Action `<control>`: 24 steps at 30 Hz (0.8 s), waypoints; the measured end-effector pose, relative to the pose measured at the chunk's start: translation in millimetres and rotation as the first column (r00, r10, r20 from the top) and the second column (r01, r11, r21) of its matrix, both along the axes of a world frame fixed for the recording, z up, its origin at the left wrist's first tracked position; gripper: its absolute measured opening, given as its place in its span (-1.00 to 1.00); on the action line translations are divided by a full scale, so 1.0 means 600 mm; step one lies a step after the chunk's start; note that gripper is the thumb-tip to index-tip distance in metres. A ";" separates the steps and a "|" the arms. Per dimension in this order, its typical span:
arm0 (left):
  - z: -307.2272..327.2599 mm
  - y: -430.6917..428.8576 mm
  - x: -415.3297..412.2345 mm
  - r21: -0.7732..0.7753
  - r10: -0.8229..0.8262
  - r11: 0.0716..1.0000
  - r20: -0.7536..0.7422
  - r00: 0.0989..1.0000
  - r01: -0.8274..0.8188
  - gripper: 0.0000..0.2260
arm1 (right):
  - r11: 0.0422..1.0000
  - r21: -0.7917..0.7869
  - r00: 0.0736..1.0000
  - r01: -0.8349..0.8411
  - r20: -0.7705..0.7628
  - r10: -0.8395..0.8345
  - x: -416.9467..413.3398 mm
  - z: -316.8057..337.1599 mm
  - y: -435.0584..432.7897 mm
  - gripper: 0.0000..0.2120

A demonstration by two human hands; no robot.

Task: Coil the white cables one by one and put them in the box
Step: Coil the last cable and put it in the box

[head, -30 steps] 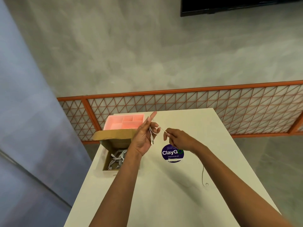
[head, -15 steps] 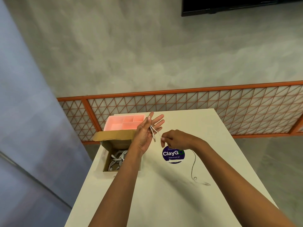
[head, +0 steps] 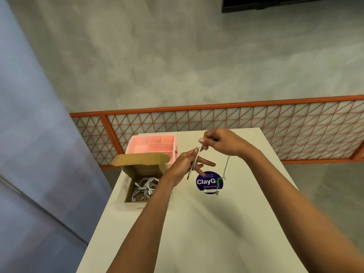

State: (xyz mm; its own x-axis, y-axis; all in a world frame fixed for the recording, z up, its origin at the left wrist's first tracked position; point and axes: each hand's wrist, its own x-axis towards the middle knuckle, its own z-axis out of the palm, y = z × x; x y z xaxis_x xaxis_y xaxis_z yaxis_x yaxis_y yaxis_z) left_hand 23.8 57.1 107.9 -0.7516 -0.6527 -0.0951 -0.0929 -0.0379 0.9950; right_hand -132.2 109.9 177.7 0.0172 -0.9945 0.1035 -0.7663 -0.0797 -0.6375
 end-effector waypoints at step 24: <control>-0.010 -0.006 0.027 0.315 -0.127 0.908 -0.416 0.900 0.274 -0.75 | 0.936 0.258 0.613 -0.238 0.788 -0.062 -0.009 -0.080 0.027 -0.61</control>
